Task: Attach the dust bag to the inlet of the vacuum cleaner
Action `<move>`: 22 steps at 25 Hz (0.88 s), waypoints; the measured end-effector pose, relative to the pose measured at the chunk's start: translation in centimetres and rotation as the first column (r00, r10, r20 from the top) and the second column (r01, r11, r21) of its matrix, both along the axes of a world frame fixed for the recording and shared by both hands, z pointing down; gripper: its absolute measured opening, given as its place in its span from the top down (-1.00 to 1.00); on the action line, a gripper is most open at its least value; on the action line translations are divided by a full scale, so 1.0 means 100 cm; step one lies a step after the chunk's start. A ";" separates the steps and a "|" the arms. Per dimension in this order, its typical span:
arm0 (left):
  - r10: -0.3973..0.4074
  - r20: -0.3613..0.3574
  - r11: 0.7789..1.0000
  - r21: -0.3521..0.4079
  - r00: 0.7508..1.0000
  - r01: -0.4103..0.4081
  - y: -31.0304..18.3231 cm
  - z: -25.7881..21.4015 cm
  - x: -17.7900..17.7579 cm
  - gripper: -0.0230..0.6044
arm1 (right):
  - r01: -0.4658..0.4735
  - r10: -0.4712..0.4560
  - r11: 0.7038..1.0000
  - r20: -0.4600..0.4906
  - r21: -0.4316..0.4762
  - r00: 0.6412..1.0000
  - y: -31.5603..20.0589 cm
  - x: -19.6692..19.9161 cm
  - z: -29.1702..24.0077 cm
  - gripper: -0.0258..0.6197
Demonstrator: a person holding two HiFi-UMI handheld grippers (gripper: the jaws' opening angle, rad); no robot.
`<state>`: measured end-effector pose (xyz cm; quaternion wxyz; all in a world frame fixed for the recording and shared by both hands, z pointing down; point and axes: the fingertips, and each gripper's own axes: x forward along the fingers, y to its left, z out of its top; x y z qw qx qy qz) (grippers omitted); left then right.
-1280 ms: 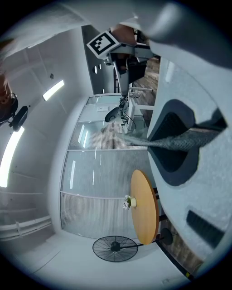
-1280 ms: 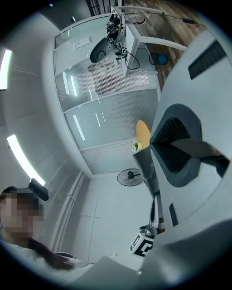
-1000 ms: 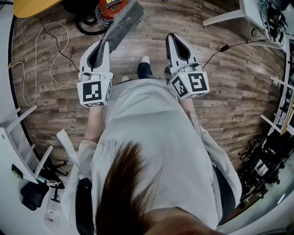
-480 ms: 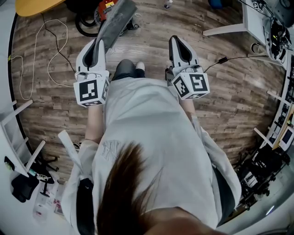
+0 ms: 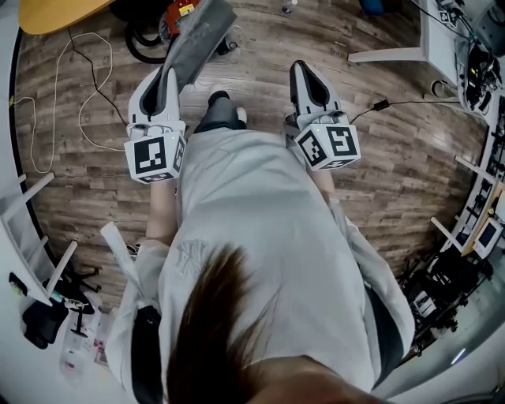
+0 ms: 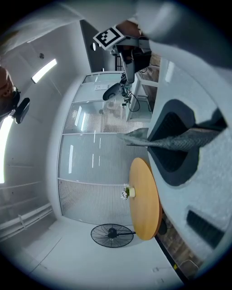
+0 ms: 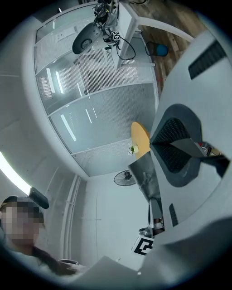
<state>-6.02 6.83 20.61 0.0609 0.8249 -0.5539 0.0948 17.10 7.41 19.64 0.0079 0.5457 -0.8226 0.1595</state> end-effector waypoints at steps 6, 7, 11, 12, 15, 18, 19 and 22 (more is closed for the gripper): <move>0.055 0.009 0.998 0.000 0.998 -0.055 -0.052 -0.008 -0.003 0.80 | -0.006 0.006 1.000 0.010 0.008 1.000 -0.054 -0.015 -0.016 0.91; 0.064 0.009 0.998 0.001 0.998 -0.064 -0.060 -0.009 -0.004 0.80 | -0.006 0.005 1.000 0.007 0.016 1.000 -0.062 -0.019 -0.019 0.91; 0.092 0.008 0.996 0.018 0.996 -0.092 -0.089 -0.013 -0.009 0.80 | -0.018 0.018 0.999 -0.003 0.034 1.000 -0.087 -0.029 -0.024 0.91; 0.098 0.008 0.995 0.021 0.995 -0.098 -0.094 -0.013 -0.011 0.80 | -0.022 0.023 0.999 -0.008 0.034 1.000 -0.091 -0.030 -0.023 0.91; 0.112 0.010 0.993 0.022 0.994 -0.113 -0.104 -0.010 -0.014 0.80 | -0.035 0.036 0.999 -0.018 0.038 0.999 -0.098 -0.031 -0.023 0.91; 0.116 0.012 0.993 0.024 0.993 -0.116 -0.109 -0.011 -0.017 0.80 | -0.033 0.035 0.998 -0.035 0.054 0.999 -0.107 -0.033 -0.026 0.91; 0.114 0.010 0.993 0.024 0.993 -0.114 -0.110 -0.011 -0.018 0.80 | -0.029 0.032 0.998 -0.044 0.060 0.999 -0.110 -0.034 -0.028 0.91; 0.104 0.001 0.994 0.022 0.995 -0.104 -0.111 -0.011 -0.023 0.80 | -0.014 0.019 0.997 -0.062 0.080 0.998 -0.122 -0.039 -0.032 0.91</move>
